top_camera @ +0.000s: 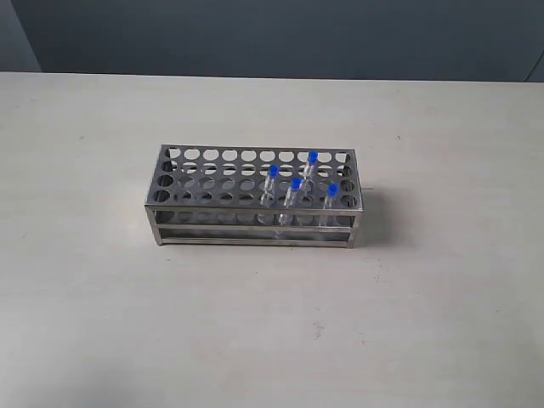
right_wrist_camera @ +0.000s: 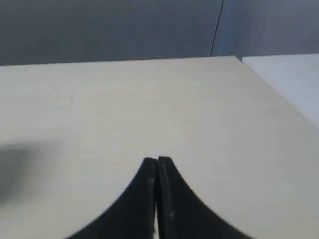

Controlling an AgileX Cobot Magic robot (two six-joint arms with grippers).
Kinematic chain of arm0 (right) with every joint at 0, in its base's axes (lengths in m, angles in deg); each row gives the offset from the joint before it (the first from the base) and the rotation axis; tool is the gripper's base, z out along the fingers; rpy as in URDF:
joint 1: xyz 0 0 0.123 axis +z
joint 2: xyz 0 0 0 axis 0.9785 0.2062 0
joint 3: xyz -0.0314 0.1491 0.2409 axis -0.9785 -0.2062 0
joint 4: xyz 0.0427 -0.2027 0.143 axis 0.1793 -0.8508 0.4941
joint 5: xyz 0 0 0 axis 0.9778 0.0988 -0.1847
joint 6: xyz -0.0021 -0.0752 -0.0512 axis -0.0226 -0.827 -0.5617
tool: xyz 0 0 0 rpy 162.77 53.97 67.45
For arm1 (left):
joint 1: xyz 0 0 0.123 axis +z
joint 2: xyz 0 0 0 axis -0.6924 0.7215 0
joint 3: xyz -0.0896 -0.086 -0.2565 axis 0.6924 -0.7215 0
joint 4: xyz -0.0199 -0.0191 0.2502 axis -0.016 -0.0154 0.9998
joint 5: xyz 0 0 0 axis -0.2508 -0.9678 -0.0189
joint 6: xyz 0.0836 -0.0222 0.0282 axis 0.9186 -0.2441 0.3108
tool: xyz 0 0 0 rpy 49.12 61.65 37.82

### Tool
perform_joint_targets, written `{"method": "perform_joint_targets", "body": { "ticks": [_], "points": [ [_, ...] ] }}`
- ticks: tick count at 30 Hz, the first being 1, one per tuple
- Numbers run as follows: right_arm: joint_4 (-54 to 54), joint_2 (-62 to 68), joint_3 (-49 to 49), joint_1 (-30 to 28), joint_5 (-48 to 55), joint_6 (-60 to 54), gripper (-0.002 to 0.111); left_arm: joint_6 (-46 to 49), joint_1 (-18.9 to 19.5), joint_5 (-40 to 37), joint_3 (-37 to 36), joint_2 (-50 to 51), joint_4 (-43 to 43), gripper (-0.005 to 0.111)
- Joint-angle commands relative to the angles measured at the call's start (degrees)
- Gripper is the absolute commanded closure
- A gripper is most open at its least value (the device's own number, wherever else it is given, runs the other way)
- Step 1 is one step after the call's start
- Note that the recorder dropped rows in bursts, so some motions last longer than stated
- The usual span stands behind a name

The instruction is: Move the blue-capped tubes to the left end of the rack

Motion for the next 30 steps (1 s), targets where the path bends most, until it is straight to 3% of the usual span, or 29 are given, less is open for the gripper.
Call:
{"method": "perform_joint_targets", "body": {
  "ticks": [1, 8, 12, 16, 19, 23, 27, 30],
  "points": [
    [-1.0, -0.3, -0.1, -0.2, -13.0, 0.0, 0.108, -0.2, -0.1, 0.3, 0.2, -0.3, 0.1, 0.106],
    [-0.4, -0.3, -0.1, -0.2, -41.2, 0.8, 0.108, -0.2, -0.1, 0.3, 0.2, -0.3, 0.1, 0.106],
    [0.0, -0.3, -0.1, -0.2, -58.5, 15.3, 0.108, -0.2, -0.1, 0.3, 0.2, -0.3, 0.1, 0.106],
    [5.2, -0.3, -0.1, -0.2, -64.5, 23.0, 0.108, -0.2, -0.1, 0.3, 0.2, -0.3, 0.1, 0.106],
    [9.8, -0.3, -0.1, -0.2, -61.0, 23.0, 0.108, -0.2, -0.1, 0.3, 0.2, -0.3, 0.1, 0.106],
    [14.8, -0.3, -0.1, -0.2, -48.7, 28.9, 0.108, -0.2, -0.1, 0.3, 0.2, -0.3, 0.1, 0.106],
    [12.5, -0.3, -0.1, -0.2, -23.8, 39.7, 0.108, -0.2, -0.1, 0.3, 0.2, -0.3, 0.1, 0.106],
    [12.5, -0.3, -0.1, -0.2, -4.6, 39.9, 0.108, -0.2, -0.1, 0.3, 0.2, -0.3, 0.1, 0.106]
  ]
}}
